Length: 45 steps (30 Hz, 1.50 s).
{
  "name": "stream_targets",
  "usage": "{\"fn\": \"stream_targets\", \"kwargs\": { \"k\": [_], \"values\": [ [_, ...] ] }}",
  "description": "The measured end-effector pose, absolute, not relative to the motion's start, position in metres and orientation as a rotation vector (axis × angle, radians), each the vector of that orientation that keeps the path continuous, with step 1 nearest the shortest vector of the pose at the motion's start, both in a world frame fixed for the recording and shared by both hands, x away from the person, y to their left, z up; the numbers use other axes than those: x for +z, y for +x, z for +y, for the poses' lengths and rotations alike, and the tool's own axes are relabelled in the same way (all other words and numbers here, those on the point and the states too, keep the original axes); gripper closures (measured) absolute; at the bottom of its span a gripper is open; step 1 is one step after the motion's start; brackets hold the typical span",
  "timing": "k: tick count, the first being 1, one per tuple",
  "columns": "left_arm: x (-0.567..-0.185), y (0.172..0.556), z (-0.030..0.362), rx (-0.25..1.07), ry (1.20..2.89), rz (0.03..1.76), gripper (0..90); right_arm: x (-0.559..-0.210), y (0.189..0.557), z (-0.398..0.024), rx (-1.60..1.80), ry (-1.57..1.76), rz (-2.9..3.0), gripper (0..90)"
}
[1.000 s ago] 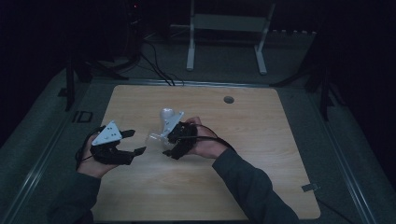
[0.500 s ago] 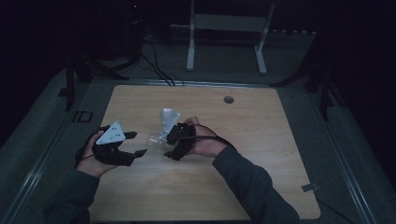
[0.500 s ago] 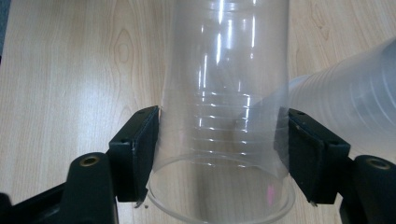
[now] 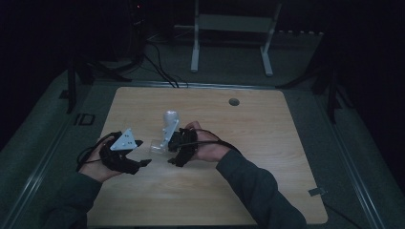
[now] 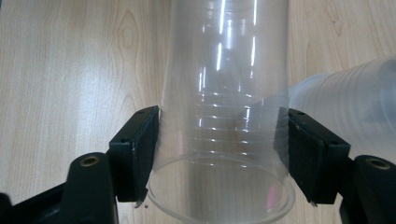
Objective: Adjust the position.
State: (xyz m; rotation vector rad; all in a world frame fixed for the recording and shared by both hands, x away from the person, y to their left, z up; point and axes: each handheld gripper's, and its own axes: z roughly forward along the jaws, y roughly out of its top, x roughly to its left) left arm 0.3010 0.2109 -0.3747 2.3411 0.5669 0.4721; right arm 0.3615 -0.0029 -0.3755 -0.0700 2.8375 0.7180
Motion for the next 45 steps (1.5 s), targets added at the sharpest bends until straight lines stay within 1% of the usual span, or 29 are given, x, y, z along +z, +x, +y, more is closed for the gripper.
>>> {"fn": "stream_targets", "kwargs": {
  "k": [10,29,45],
  "values": [
    [-0.373,0.303,0.204,0.459,2.415,0.528,31.2,-0.378,0.359,-0.002,0.665,-0.096,2.844,31.6],
    [-0.373,0.306,0.201,0.392,2.487,0.498,31.7,-0.382,0.353,0.004,0.617,-0.150,2.864,31.7],
    [-0.370,0.308,0.195,0.377,2.539,0.471,31.0,-0.386,0.351,0.007,0.591,-0.183,2.866,31.8]
  ]
}}
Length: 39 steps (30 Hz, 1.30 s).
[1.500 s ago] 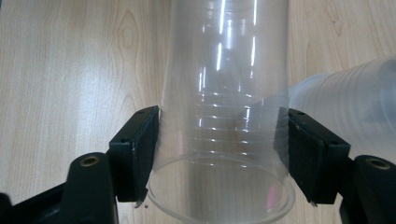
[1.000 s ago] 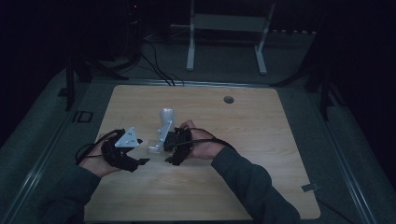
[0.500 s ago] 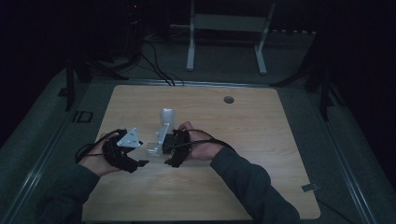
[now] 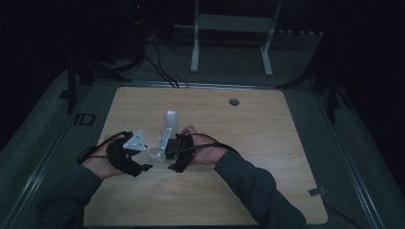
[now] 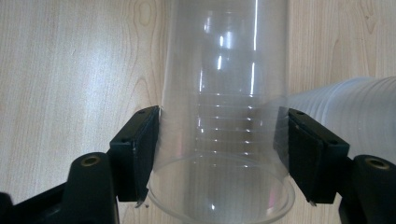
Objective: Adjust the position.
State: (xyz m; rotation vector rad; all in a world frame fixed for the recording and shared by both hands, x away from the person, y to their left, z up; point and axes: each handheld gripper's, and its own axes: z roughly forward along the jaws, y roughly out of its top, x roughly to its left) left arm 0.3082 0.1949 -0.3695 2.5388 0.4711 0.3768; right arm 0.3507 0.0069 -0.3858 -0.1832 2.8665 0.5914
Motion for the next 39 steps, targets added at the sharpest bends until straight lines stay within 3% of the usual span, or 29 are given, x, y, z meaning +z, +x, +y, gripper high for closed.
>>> {"fn": "stream_targets", "kwargs": {
  "k": [39],
  "values": [
    [-0.386,0.319,0.182,0.310,2.570,0.474,26.2,-0.385,0.341,0.013,0.588,-0.257,2.843,32.3]
  ]
}}
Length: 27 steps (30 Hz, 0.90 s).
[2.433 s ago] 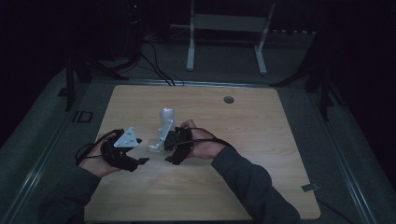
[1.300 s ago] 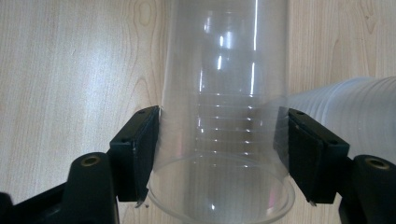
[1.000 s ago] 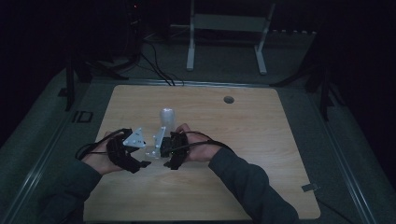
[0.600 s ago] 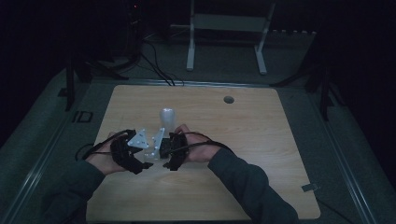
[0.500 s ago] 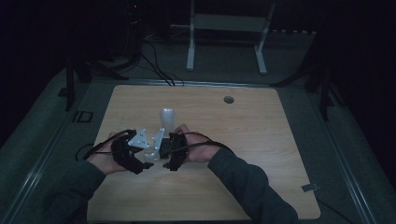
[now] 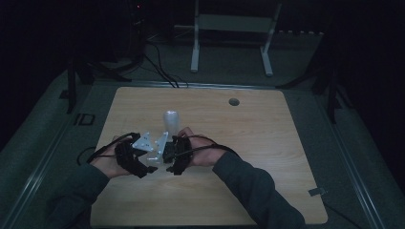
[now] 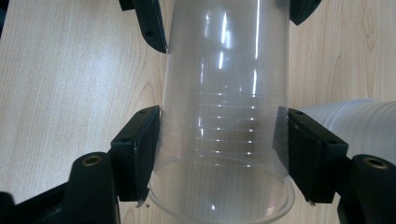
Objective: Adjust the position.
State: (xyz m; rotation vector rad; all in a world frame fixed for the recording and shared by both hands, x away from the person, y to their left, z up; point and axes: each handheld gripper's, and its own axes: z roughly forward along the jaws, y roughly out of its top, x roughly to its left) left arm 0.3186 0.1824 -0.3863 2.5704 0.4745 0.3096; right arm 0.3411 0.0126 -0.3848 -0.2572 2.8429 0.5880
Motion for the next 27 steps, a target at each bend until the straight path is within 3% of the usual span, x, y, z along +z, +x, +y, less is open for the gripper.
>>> {"fn": "stream_targets", "kwargs": {
  "k": [11,19,27],
  "values": [
    [-0.3904,0.3198,0.1837,0.271,2.587,0.472,38.3,-0.3857,0.3406,0.0135,0.582,-0.276,2.840,31.1],
    [-0.3910,0.3193,0.1849,0.283,2.578,0.477,41.1,-0.3860,0.3408,0.0123,0.594,-0.255,2.833,18.7],
    [-0.3952,0.3208,0.1883,0.296,2.571,0.505,41.4,-0.3801,0.3417,0.0091,0.647,-0.230,2.816,13.9]
  ]
}}
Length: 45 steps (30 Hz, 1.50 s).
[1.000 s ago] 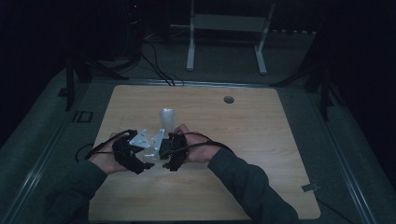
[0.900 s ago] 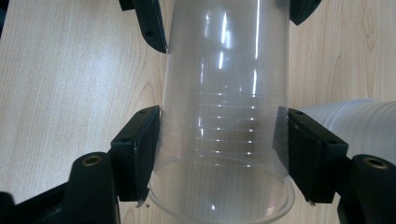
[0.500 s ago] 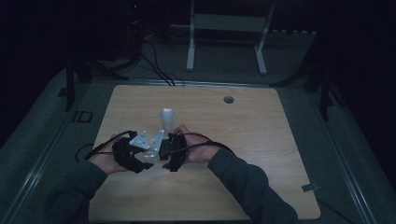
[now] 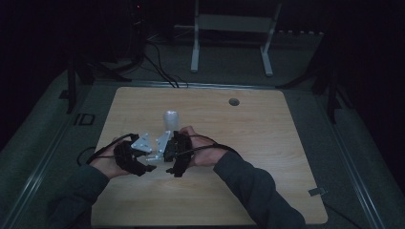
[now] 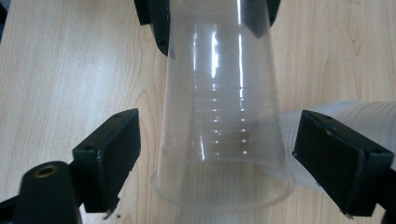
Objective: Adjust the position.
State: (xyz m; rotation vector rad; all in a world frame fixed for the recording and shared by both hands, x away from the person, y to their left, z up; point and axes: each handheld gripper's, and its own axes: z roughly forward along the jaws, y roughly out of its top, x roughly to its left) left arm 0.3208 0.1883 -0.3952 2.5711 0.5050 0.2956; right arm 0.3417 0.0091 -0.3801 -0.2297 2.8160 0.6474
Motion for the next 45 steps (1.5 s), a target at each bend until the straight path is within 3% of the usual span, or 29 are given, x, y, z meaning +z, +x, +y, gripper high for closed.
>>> {"fn": "stream_targets", "kwargs": {
  "k": [45],
  "values": [
    [-0.405,0.318,0.228,0.332,2.361,0.711,42.0,-0.372,0.351,-0.008,0.751,-0.103,2.750,15.1]
  ]
}}
